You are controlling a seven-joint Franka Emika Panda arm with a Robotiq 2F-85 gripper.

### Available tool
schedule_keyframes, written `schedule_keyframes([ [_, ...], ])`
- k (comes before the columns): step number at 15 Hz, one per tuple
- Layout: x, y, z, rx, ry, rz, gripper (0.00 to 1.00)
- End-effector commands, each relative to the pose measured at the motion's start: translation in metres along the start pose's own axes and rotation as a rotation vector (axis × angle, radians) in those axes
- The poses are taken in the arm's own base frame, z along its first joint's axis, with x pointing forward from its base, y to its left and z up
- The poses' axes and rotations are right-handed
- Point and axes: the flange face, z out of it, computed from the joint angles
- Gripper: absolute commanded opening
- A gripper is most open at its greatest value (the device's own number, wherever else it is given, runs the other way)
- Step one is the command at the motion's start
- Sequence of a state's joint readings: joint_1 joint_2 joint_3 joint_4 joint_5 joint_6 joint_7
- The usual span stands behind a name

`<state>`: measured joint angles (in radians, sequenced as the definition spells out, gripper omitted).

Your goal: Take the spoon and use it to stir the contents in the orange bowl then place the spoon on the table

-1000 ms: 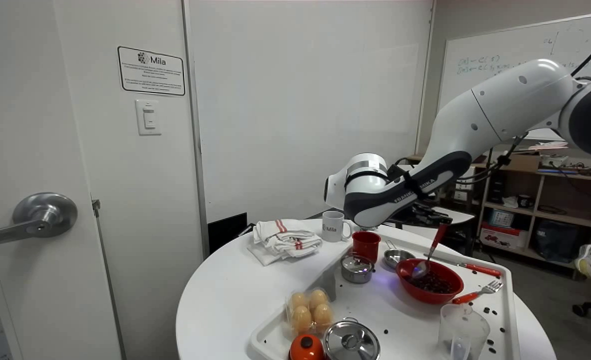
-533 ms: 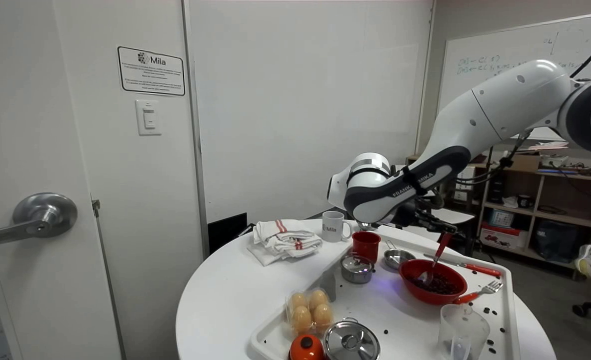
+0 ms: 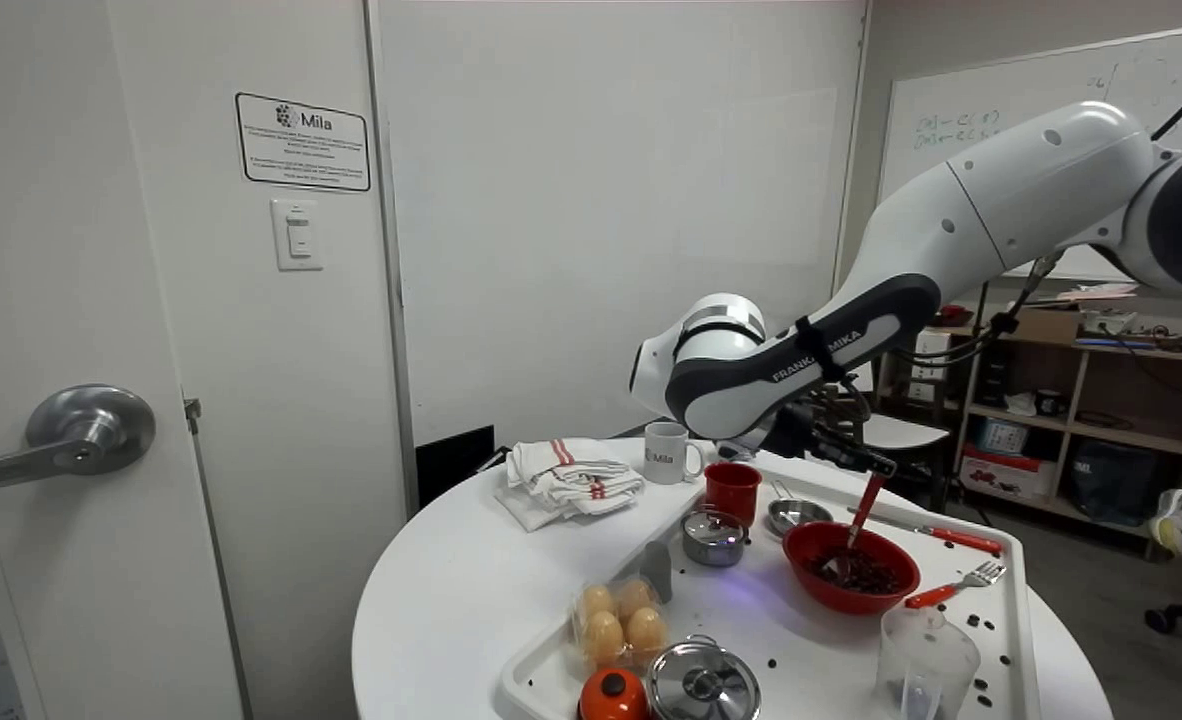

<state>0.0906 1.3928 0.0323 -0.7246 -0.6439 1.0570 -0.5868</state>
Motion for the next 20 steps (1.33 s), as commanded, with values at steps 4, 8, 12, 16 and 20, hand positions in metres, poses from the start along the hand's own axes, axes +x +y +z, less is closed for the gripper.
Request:
schedule_keyframes([
  [4, -0.015, 0.021, 0.011, 0.066, 0.019, 0.046, 0.08],
  [8, -0.017, 0.036, 0.036, 0.138, 0.023, 0.057, 0.08],
  [12, -0.020, 0.048, 0.056, 0.205, 0.031, 0.075, 0.08],
  [16, -0.027, 0.057, 0.067, 0.243, 0.037, 0.116, 0.08],
  [20, -0.038, 0.062, 0.066, 0.256, 0.054, 0.160, 0.08],
])
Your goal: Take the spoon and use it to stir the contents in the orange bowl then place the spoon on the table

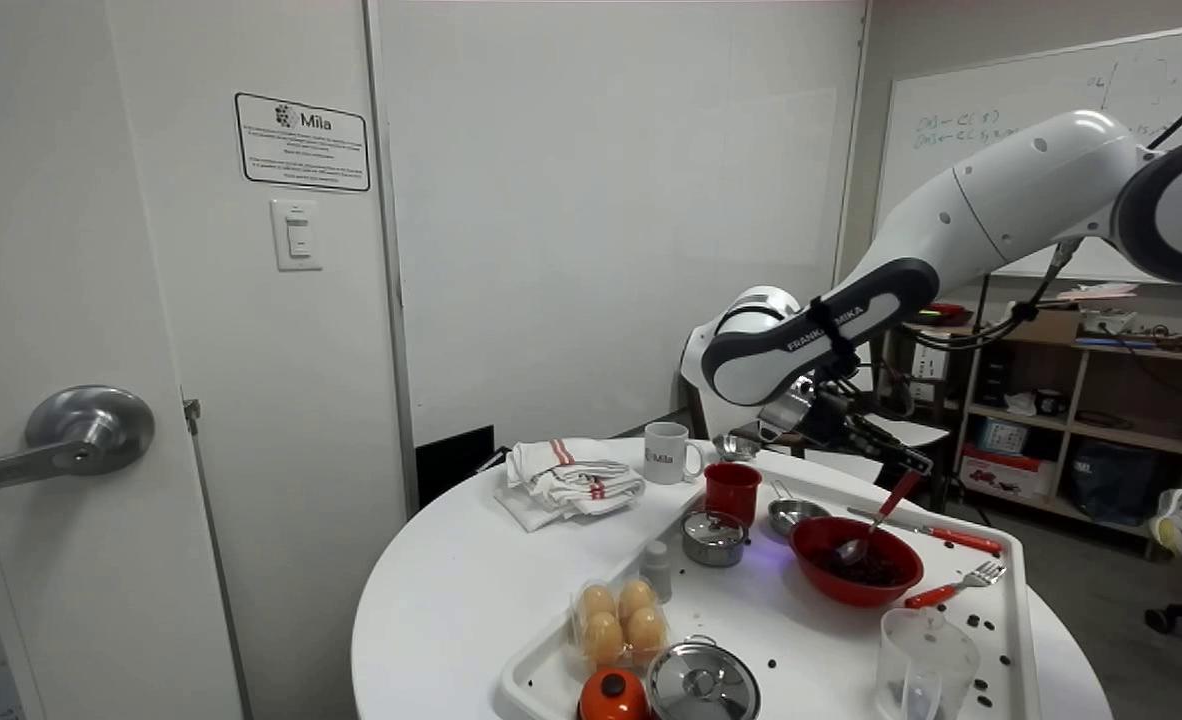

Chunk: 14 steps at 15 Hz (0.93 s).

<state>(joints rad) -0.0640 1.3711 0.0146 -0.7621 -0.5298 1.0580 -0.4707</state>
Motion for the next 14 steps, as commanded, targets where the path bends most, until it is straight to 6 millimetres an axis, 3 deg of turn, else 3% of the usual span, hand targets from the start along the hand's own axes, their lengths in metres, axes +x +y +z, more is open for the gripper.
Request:
schedule_keyframes([
  [1, -0.020, 0.002, -0.006, 0.031, 0.031, 0.049, 0.08],
  [8, -0.060, 0.001, -0.020, 0.003, 0.060, 0.135, 0.08],
  [14, -0.081, -0.013, -0.009, 0.016, 0.016, 0.099, 0.08],
])
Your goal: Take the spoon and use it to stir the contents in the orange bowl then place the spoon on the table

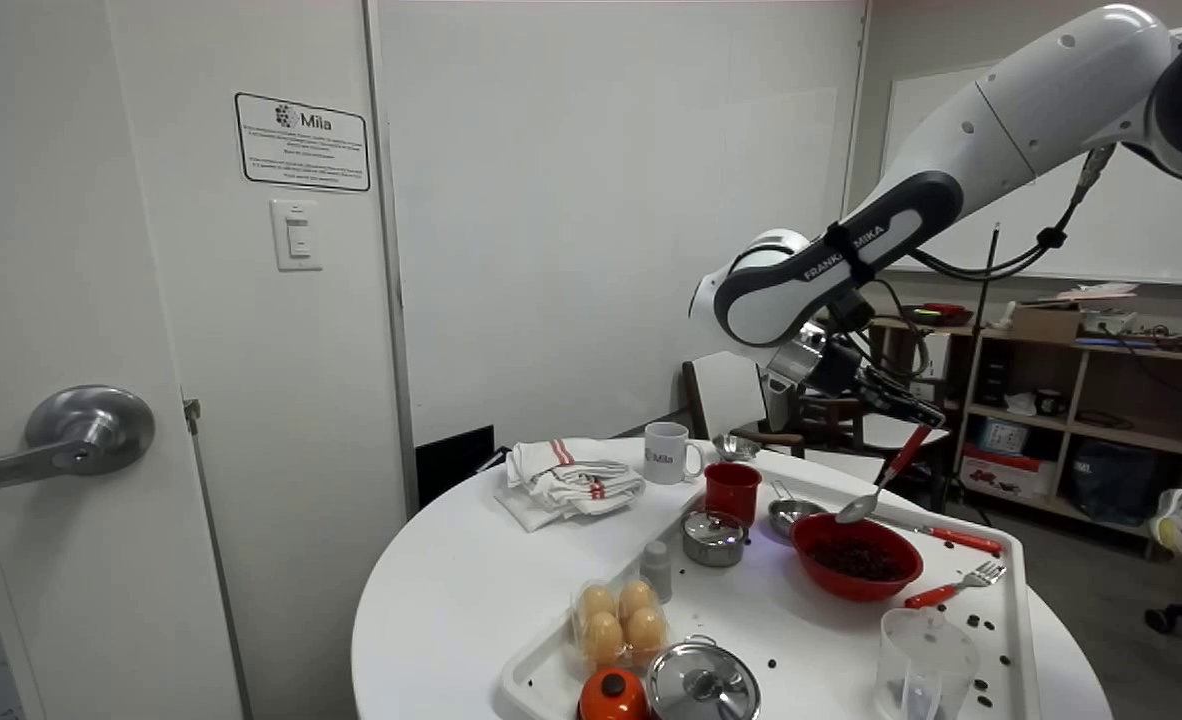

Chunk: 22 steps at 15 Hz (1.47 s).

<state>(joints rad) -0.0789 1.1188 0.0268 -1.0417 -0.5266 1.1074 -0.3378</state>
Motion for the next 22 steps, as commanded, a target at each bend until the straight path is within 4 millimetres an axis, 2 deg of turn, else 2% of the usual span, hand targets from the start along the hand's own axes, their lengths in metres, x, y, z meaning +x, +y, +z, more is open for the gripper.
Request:
schedule_keyframes([
  [1, -0.017, -0.011, 0.015, 0.028, -0.022, -0.021, 0.08],
  [4, -0.016, -0.019, 0.030, 0.050, -0.060, -0.050, 0.08],
  [9, -0.005, -0.030, 0.047, 0.051, -0.111, -0.087, 0.08],
  [22, 0.022, -0.047, 0.035, -0.042, -0.184, -0.136, 0.08],
])
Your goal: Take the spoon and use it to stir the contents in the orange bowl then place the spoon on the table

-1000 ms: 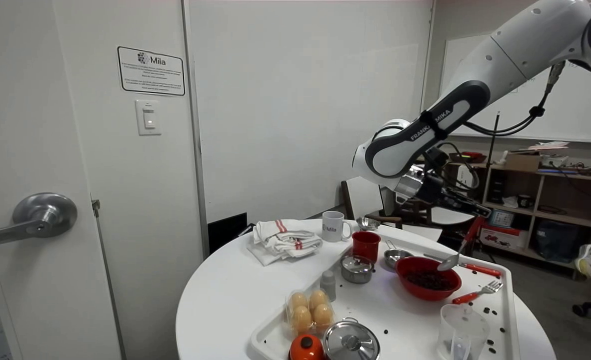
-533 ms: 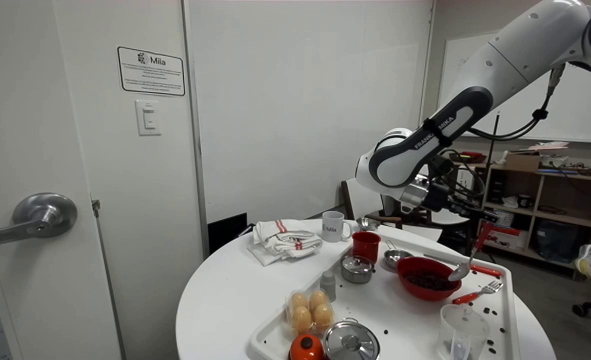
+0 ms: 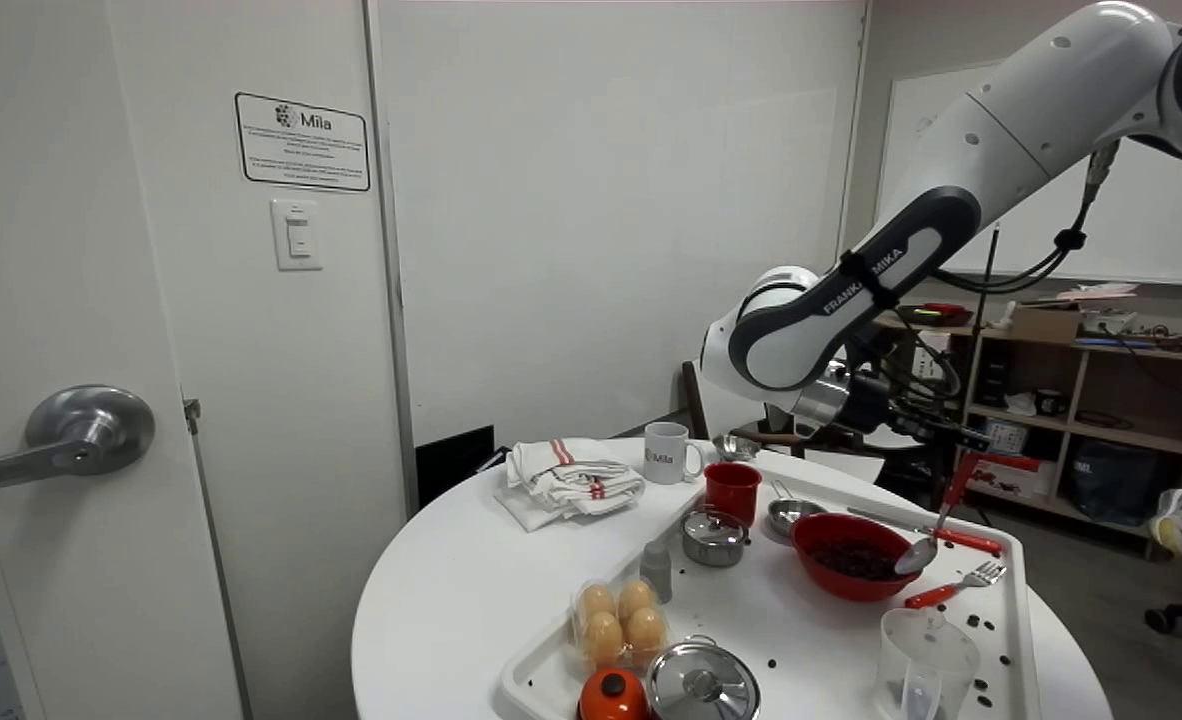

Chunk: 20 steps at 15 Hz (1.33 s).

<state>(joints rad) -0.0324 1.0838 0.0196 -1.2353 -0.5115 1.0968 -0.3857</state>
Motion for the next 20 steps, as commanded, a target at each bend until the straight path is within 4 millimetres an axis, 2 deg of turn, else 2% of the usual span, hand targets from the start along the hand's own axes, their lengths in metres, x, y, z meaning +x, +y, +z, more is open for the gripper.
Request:
schedule_keyframes([
  [1, 0.006, 0.002, -0.007, -0.038, -0.043, 0.005, 0.08],
  [6, 0.012, 0.000, -0.015, -0.086, -0.072, 0.026, 0.08],
  [14, 0.027, -0.003, -0.045, -0.187, -0.124, 0.035, 0.08],
  [17, 0.035, -0.003, -0.048, -0.219, -0.145, 0.039, 0.08],
  [20, 0.041, 0.006, -0.041, -0.212, -0.150, 0.027, 0.08],
])
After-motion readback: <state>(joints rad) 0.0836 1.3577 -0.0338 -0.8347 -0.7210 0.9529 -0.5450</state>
